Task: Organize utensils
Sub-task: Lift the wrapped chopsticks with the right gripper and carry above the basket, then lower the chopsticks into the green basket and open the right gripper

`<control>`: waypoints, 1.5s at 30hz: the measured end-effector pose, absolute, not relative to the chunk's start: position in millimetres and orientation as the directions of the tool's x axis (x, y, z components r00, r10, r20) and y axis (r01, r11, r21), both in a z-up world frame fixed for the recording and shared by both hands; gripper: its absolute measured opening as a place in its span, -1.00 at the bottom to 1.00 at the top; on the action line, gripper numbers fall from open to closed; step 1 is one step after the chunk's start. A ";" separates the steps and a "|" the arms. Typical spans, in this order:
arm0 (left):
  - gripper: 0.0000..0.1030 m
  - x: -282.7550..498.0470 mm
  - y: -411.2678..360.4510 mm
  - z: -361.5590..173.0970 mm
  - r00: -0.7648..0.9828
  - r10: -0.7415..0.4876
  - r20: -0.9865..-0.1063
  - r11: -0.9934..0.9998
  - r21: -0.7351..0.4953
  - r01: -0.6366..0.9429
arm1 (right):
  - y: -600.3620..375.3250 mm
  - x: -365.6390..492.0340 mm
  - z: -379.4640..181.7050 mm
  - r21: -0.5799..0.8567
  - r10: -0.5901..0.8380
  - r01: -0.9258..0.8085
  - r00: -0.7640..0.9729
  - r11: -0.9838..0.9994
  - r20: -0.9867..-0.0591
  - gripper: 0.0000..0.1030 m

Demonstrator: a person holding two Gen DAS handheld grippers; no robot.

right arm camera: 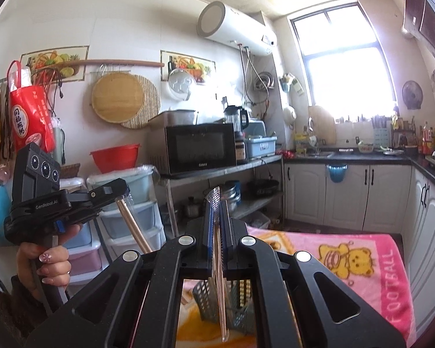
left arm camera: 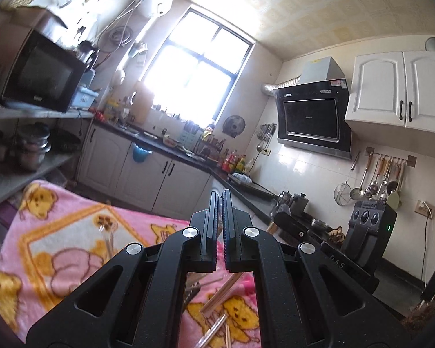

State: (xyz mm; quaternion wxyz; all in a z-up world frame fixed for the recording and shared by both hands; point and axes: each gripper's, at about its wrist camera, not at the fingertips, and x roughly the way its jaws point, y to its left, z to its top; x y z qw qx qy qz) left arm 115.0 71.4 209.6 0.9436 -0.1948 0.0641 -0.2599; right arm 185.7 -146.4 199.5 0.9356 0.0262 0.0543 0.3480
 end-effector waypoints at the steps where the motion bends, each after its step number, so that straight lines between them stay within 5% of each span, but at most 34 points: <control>1: -0.98 117.8 70.5 212.6 0.855 -0.518 -0.020 0.790 -0.395 0.469 | -145.3 187.0 203.3 0.079 0.653 -0.648 0.754 0.758 -0.078 -0.92; 26: -0.98 183.6 69.5 215.6 0.903 -0.421 -0.082 0.867 -0.330 0.374 | -140.9 253.6 226.8 0.078 0.559 -0.557 0.829 0.827 -0.017 -0.92; 45: -0.98 207.4 66.5 167.6 0.893 -0.424 -0.150 0.862 -0.369 0.347 | -142.9 282.9 165.5 0.131 0.528 -0.514 0.840 0.848 -0.123 -0.92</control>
